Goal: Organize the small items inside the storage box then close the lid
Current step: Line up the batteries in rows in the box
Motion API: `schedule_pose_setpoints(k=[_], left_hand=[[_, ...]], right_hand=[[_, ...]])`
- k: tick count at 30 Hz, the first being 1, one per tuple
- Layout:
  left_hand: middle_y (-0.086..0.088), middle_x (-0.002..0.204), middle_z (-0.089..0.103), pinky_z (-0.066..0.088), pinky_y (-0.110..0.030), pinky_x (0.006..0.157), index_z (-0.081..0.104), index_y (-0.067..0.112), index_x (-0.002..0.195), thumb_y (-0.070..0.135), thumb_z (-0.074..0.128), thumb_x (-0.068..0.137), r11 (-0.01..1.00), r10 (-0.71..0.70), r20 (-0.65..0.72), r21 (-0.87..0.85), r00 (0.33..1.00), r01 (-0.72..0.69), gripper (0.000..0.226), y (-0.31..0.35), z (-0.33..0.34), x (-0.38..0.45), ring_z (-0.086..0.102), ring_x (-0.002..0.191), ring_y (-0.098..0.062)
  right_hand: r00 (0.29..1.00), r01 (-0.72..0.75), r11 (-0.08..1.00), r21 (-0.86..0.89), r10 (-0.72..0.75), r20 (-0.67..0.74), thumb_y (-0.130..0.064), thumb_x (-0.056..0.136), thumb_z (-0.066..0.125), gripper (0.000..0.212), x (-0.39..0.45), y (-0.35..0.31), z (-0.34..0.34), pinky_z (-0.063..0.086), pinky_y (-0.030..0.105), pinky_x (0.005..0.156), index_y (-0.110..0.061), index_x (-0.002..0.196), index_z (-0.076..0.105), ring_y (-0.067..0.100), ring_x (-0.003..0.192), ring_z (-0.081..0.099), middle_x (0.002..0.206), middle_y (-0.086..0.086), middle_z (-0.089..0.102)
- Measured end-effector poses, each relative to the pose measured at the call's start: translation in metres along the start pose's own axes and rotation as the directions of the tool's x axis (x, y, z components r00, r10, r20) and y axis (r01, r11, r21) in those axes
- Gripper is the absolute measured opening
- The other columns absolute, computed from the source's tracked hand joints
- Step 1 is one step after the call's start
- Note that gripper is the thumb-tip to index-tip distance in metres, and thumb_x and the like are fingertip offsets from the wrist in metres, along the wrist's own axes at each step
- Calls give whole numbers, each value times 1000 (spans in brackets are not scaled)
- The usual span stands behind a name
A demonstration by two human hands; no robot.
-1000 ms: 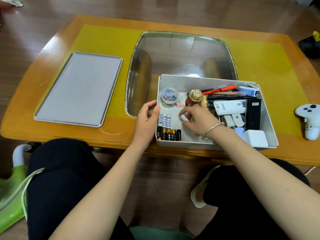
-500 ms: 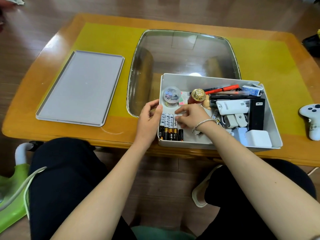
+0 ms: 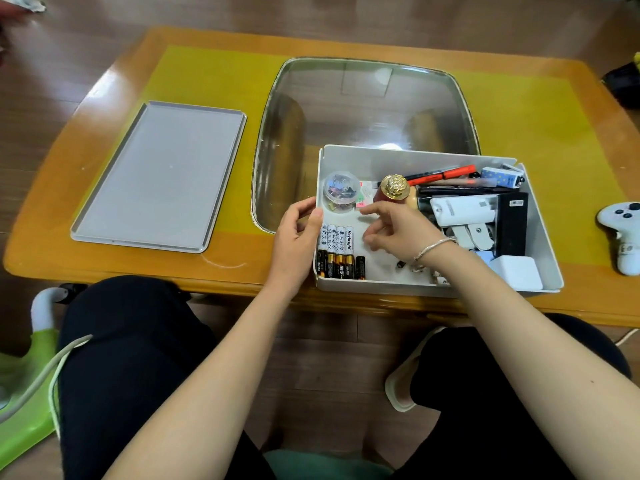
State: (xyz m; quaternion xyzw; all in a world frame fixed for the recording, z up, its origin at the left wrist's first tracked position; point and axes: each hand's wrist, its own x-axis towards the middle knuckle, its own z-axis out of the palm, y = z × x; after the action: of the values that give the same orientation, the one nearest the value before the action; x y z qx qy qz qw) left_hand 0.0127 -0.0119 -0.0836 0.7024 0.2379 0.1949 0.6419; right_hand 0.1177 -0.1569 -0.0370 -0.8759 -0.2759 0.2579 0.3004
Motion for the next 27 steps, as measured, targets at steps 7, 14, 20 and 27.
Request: schedule_pose_setpoints(k=[7, 14, 20, 27], left_hand=[[9, 112, 62, 49, -10, 76, 54, 18, 125, 31, 51, 97, 1000, -3, 5, 12, 1000, 3, 30, -1, -1, 1, 58, 101, -1], [19, 107, 60, 47, -8, 75, 55, 23, 121, 31, 50, 98, 1000, -17, -3, 24, 1000, 17, 25, 1, 0, 0, 57, 101, 2], [16, 108, 61, 48, -15, 76, 55, 25, 119, 31, 50, 98, 999, -21, 6, 24, 1000, 21, 23, 2, 0, -1, 58, 101, -1], [19, 105, 61, 47, -8, 71, 56, 24, 118, 30, 51, 97, 1000, -20, 7, 8, 1000, 20, 22, 3, -1, -1, 58, 95, 8]], right_hand=[[995, -86, 954, -287, 95, 18, -14, 92, 54, 28, -44, 27, -32, 40, 22, 81, -16, 119, 60, 18, 90, 59, 111, 4, 63], [980, -162, 917, -364, 193, 51, -27, 91, 53, 43, -47, 32, -21, 35, 25, 93, -17, 132, 48, 23, 113, 51, 135, 10, 41], [941, -299, 852, -430, 339, 16, -40, 88, 55, 54, -28, 25, -10, 41, 36, 91, -14, 133, 40, 34, 109, 52, 137, 17, 30], [940, -287, 807, -516, 340, 9, -40, 89, 54, 50, -23, 26, -7, 42, 36, 92, -7, 125, 49, 30, 113, 51, 135, 14, 38]])
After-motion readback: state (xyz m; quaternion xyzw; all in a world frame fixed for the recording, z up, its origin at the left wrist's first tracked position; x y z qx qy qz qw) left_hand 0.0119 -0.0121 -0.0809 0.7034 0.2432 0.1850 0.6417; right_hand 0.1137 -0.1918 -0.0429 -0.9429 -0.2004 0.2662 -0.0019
